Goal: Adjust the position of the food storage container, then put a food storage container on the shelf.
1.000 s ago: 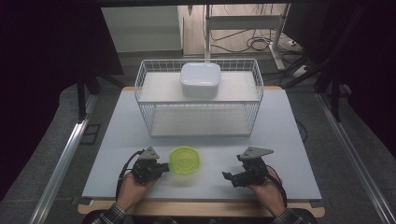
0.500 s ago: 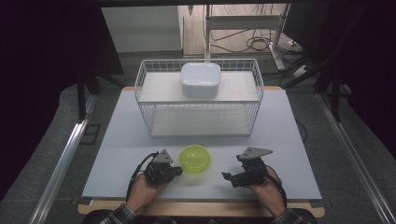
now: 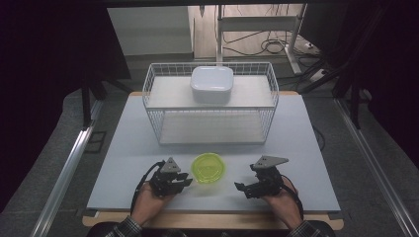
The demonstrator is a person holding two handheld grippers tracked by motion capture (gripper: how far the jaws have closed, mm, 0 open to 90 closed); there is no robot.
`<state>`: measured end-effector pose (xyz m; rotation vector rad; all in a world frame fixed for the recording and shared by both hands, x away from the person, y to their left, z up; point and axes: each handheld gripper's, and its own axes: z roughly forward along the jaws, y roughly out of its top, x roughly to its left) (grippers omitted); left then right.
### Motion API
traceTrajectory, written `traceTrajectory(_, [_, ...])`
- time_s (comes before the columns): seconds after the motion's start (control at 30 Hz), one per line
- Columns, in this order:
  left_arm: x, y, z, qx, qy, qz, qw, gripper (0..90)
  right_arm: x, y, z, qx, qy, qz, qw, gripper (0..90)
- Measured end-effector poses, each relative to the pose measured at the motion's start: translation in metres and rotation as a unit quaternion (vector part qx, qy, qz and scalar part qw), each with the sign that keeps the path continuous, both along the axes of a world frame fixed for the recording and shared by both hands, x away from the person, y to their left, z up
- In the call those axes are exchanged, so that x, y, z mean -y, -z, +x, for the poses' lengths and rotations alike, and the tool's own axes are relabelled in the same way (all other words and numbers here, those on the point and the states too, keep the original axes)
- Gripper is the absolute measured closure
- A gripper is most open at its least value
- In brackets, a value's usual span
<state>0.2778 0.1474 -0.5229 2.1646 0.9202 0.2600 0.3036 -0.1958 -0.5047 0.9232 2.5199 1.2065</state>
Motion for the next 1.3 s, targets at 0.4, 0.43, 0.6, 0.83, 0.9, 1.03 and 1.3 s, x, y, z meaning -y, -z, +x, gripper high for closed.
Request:
traceTrajectory(0.4, [-0.014, -0.008, -0.027, 0.049, -0.024, -0.007, 0.9985, 23.7, 0.0, -0.001, 0.0, -0.003, -0.003, 0.004, 1.0, 8.0])
traceTrajectory(0.43, [-0.015, -0.009, -0.029, 0.054, -0.028, -0.007, 0.9981, 20.7, 0.0, -0.001, 0.0, -0.002, -0.005, 0.004, 1.0, 7.9])
traceTrajectory(0.6, [-0.023, -0.009, -0.037, 0.062, -0.039, -0.004, 0.9973, 9.4, 0.0, -0.002, 0.0, 0.001, -0.006, 0.004, 1.0, 7.8])
traceTrajectory(0.83, [-0.033, -0.005, -0.043, 0.073, -0.038, -0.004, 0.9966, 5.0, -0.001, -0.001, 0.0, 0.002, -0.01, 0.003, 0.9999, 7.4])
traceTrajectory(0.9, [-0.034, -0.003, -0.043, 0.074, -0.038, -0.001, 0.9966, 4.1, -0.001, -0.001, 0.0, 0.002, -0.016, 0.008, 0.9998, 6.5])
traceTrajectory(1.03, [-0.036, -0.001, -0.041, 0.072, -0.037, -0.006, 0.9967, 3.9, -0.002, -0.001, 0.0, 0.003, -0.019, 0.007, 0.9998, 6.4])
traceTrajectory(1.3, [-0.034, 0.0, -0.041, 0.076, -0.034, -0.002, 0.9965, 3.9, -0.001, 0.001, 0.001, 0.002, -0.018, 0.018, 0.9997, 4.4])
